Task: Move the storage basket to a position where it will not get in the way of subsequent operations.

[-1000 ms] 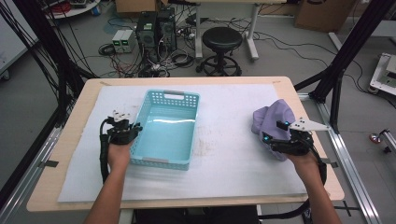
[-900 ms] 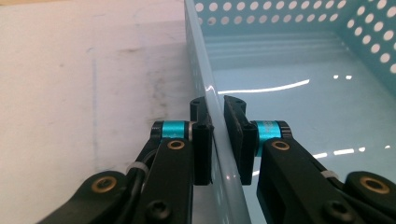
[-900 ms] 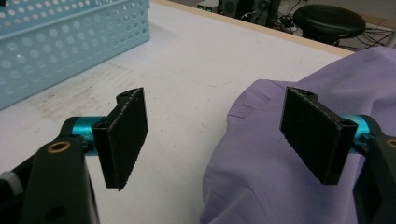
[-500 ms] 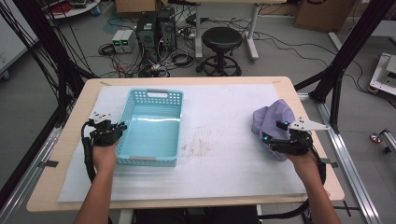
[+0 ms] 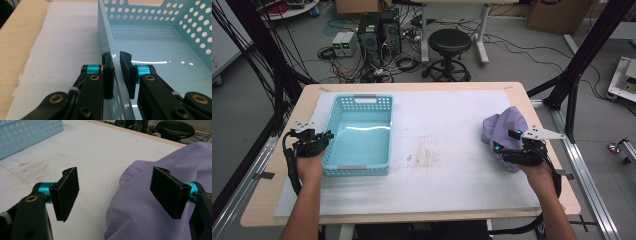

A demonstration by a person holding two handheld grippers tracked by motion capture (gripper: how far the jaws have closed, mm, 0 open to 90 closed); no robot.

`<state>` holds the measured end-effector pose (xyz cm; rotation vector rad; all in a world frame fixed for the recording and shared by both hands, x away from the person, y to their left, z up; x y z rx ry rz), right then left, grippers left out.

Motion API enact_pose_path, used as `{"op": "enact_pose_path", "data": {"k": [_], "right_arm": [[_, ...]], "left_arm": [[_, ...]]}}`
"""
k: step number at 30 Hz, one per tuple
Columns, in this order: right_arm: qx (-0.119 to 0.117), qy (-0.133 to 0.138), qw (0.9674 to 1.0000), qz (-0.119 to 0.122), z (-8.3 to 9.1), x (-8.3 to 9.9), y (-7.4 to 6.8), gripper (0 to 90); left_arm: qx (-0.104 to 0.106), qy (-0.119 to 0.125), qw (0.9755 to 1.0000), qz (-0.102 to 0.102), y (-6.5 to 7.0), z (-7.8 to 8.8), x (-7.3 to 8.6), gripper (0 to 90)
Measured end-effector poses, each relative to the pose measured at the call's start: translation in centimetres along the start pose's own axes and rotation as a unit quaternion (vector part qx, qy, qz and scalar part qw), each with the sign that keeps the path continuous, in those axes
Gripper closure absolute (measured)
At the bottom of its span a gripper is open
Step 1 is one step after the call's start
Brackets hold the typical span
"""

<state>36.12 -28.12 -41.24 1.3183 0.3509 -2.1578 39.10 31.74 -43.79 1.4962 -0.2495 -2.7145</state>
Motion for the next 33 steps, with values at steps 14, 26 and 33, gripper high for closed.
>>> {"op": "enact_pose_path", "data": {"k": [14, 26, 33], "right_arm": [[0.004, 0.0, 1.0, -0.003, 0.1, 0.1, 0.2, 23.6], [0.004, 0.0, 1.0, -0.002, 0.1, 0.0, 0.1, 23.6], [0.001, -0.002, 1.0, 0.0, 0.0, -0.1, -0.1, 23.6]], "left_arm": [[-0.012, -0.001, 0.9999, 0.012, -3.1, 0.0, -0.4, 81.6], [-0.001, -0.041, 0.9992, -0.004, -3.4, 0.2, 1.5, 75.6], [-0.005, -0.026, 0.9996, 0.008, -4.6, 0.1, 0.7, 82.5]]}}
Point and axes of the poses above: each handheld gripper's, and its own axes: z roughly backward along the jaws, x roughly out of its underside, y roughly to its right, the point moved 5 cm from there along -z, roughly forward along the jaws, and after that the axes turned 5 degrees about z, right-handed, at the moved point
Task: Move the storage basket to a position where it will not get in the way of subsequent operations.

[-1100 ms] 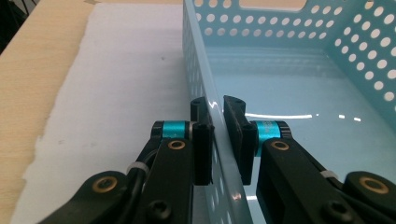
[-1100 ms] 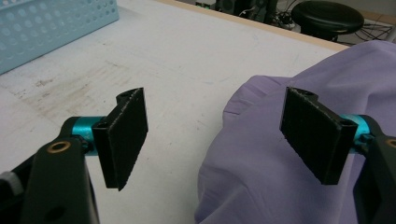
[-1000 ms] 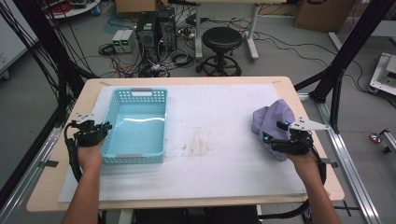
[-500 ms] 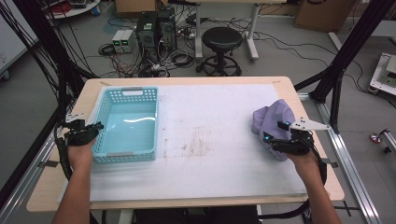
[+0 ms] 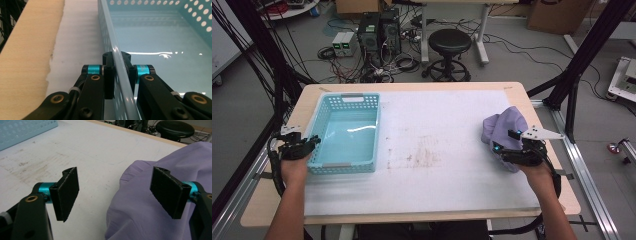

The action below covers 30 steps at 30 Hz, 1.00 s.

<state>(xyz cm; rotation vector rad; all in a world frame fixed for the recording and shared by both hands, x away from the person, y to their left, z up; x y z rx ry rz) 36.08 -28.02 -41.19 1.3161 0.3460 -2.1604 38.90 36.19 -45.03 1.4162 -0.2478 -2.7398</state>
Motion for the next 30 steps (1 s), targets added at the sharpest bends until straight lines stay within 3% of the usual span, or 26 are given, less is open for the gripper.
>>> {"op": "enact_pose_path", "data": {"k": [2, 4, 10, 15, 17, 19, 22, 25, 27, 30], "right_arm": [[0.0, 0.0, 1.0, 0.0, -0.1, 0.0, 0.0, 23.5], [-0.002, -0.002, 1.0, 0.003, -0.2, 0.0, -0.1, 23.6], [-0.004, -0.003, 1.0, 0.008, -0.3, -0.1, -0.4, 23.6], [-0.003, -0.007, 0.9999, 0.008, -0.5, -0.1, -0.5, 23.6], [-0.003, -0.007, 0.9999, 0.007, -0.5, 0.0, -0.5, 23.6], [-0.002, -0.007, 0.9999, 0.009, -0.4, 0.0, -0.5, 23.6], [0.0, -0.005, 1.0, 0.007, -0.3, -0.1, -0.4, 23.6], [-0.001, -0.005, 1.0, 0.005, -0.3, -0.1, -0.5, 23.6], [-0.002, -0.006, 0.9999, 0.01, -0.3, -0.1, -0.6, 23.6], [-0.002, -0.005, 0.9999, 0.01, -0.3, -0.1, -0.5, 23.6]], "left_arm": [[0.006, 0.002, 1.0, 0.002, -0.5, -0.1, -0.2, 82.4], [0.002, -0.003, 1.0, -0.002, -1.0, -0.2, -0.3, 82.1], [-0.009, -0.003, 0.9999, 0.013, -3.0, -0.4, -0.7, 82.1], [-0.011, -0.013, 0.9999, 0.003, -3.4, -0.7, -0.9, 79.0], [-0.007, -0.022, 0.9997, 0.006, -3.5, -0.6, -0.5, 70.8], [-0.001, -0.023, 0.9997, -0.001, -3.5, -0.1, 0.0, 69.6], [0.008, -0.019, 0.9998, 0.001, -3.5, 0.5, 0.0, 80.9], [-0.022, -0.013, 0.9996, 0.006, -3.8, 0.6, -0.1, 84.6], [-0.019, -0.011, 0.9997, 0.013, -4.2, 0.5, -0.2, 85.3], [-0.023, -0.012, 0.9996, 0.008, -4.3, 0.5, -0.4, 85.1]]}}
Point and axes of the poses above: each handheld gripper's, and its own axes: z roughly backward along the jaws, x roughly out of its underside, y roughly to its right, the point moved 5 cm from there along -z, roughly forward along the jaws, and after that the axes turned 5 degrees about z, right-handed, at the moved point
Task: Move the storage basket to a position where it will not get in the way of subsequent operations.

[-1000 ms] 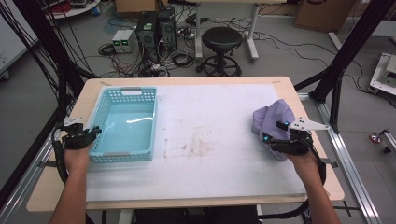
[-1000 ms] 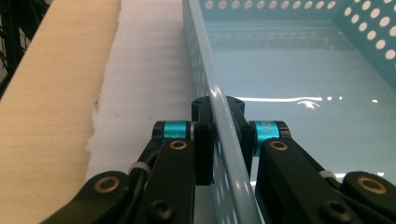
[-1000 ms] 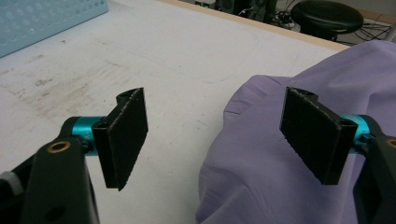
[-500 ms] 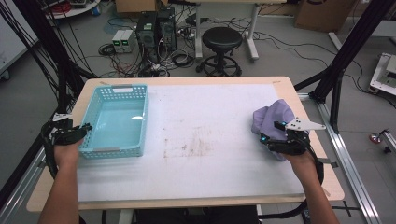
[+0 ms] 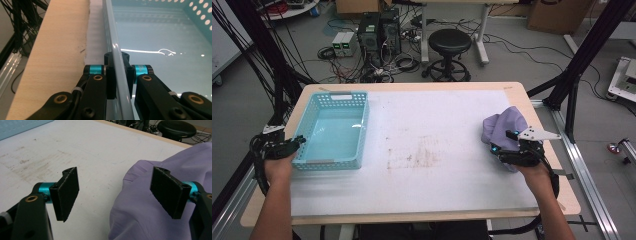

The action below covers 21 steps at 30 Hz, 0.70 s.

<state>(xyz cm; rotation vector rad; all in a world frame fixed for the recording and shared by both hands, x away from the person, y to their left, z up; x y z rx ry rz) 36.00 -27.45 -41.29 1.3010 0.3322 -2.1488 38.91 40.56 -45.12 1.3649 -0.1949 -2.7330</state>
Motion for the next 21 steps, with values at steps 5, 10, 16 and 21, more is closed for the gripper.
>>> {"op": "enact_pose_path", "data": {"k": [5, 10, 16, 21], "right_arm": [[-0.001, -0.002, 1.0, -0.001, -0.2, 0.0, 0.0, 23.6], [-0.001, -0.002, 1.0, 0.0, -0.2, 0.0, 0.0, 23.6], [-0.002, -0.004, 1.0, 0.001, -0.4, 0.1, 0.0, 23.6], [-0.002, -0.003, 1.0, -0.002, -0.3, 0.0, 0.0, 23.6]], "left_arm": [[-0.011, 0.002, 0.9999, 0.007, -0.3, -0.4, -0.3, 84.6], [-0.012, 0.003, 0.9999, 0.006, -0.4, -0.6, -0.5, 84.8], [-0.013, 0.012, 0.9998, -0.002, -0.7, -0.5, -0.6, 77.3], [-0.033, 0.048, 0.9982, -0.016, -1.0, 0.6, -1.6, 61.9]]}}
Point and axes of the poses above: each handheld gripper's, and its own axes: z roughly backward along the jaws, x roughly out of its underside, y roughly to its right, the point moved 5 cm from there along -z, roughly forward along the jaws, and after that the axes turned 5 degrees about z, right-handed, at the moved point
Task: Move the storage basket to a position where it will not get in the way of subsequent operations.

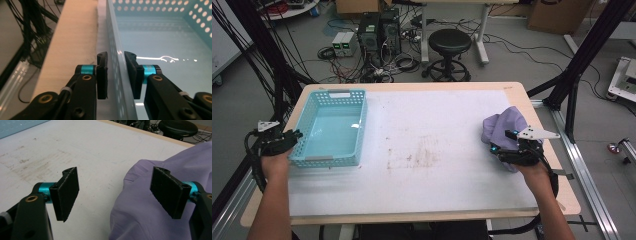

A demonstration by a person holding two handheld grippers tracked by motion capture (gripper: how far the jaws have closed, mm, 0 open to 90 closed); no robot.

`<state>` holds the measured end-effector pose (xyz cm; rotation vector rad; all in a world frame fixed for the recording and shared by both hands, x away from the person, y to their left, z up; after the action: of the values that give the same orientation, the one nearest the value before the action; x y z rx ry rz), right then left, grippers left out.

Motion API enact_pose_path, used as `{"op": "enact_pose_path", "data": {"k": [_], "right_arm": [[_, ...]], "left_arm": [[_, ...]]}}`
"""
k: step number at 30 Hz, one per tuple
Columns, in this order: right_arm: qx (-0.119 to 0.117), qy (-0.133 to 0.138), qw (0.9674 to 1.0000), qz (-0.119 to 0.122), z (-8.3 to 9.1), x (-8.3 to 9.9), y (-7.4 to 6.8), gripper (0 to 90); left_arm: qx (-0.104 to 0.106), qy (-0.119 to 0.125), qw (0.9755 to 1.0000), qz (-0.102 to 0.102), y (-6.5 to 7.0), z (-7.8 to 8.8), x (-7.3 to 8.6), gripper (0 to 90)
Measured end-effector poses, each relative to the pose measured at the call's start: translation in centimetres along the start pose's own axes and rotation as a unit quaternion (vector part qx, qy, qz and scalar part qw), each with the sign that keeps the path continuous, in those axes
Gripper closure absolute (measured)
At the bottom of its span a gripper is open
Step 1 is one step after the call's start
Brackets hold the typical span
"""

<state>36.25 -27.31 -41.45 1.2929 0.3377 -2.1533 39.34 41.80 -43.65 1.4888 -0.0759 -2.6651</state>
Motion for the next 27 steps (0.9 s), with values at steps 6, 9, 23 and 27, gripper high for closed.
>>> {"op": "enact_pose_path", "data": {"k": [6, 9, 23, 27], "right_arm": [[0.0, -0.003, 1.0, 0.001, 0.0, 0.1, 0.1, 23.6], [-0.001, -0.001, 1.0, -0.001, 0.0, 0.0, 0.1, 23.6], [-0.028, -0.015, 0.9995, -0.009, -0.6, -0.2, 1.8, 22.5], [-0.033, -0.017, 0.9993, -0.007, -0.4, -0.2, 1.9, 22.3]], "left_arm": [[-0.016, 0.042, 0.9989, -0.013, 0.7, 2.1, -2.1, 60.5], [-0.003, 0.068, 0.9976, -0.003, 1.2, 3.2, -3.3, 58.3], [0.186, 0.137, 0.9723, 0.038, 11.6, 5.0, -4.2, 18.5], [0.197, 0.137, 0.9706, 0.016, 14.1, 5.2, -3.5, 18.5]]}}
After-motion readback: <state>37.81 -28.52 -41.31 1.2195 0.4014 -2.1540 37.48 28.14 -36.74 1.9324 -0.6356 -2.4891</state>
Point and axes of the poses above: each handheld gripper's, and its own axes: z roughly backward along the jaws, x roughly out of its underside, y roughly to its right, the point moved 5 cm from there along -z, roughly forward along the jaws, and after that the axes turned 5 degrees about z, right-handed, at the moved point
